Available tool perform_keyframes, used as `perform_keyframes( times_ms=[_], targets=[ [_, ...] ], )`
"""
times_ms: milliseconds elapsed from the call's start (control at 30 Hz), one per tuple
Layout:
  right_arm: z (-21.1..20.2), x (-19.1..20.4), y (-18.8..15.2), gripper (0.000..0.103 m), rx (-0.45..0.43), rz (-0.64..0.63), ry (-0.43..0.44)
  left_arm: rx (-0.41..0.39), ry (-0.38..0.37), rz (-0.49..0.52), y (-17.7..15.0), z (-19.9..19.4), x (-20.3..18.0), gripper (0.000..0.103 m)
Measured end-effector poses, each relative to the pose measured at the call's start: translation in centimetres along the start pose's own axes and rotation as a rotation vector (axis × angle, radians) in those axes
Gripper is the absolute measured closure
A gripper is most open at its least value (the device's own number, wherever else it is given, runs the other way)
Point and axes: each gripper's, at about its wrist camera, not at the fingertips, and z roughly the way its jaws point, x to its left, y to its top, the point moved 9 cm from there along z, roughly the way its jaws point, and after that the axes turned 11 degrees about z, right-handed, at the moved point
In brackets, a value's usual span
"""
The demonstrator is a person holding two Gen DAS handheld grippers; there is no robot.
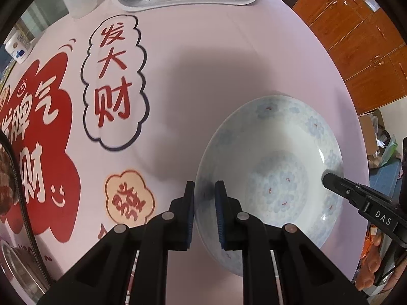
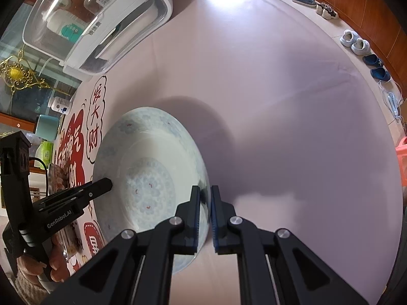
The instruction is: Organize plates and bowls
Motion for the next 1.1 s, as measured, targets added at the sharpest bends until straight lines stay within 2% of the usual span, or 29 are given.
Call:
perform_keyframes(
  times_ms=[267,633,833,1100],
  targets=[
    [-0.3,0.7,-1.8,0.096,0.027,-0.020,0.018,-0.010,-0.014,-0.038,-2.1,-1.5,1.2,0.091],
    [-2.7,3.8,-5.5,0.095,0.037,-0.060,0.064,-0.038,0.012,-0.060,-6.0,-6.9,2.5,0.091],
    [-4.5,6.7,-9.1,0.095,0.045,-0.110,0.082,-0.065,0.029,-0.080,-10.1,-10.9,4.2,0.091],
    [-7.0,10.2,-15.3,0.095,0.038,-0.180,0.078,-0.105,0.037,-0.101,-17.8,-15.4,5.4,0.091]
  ],
)
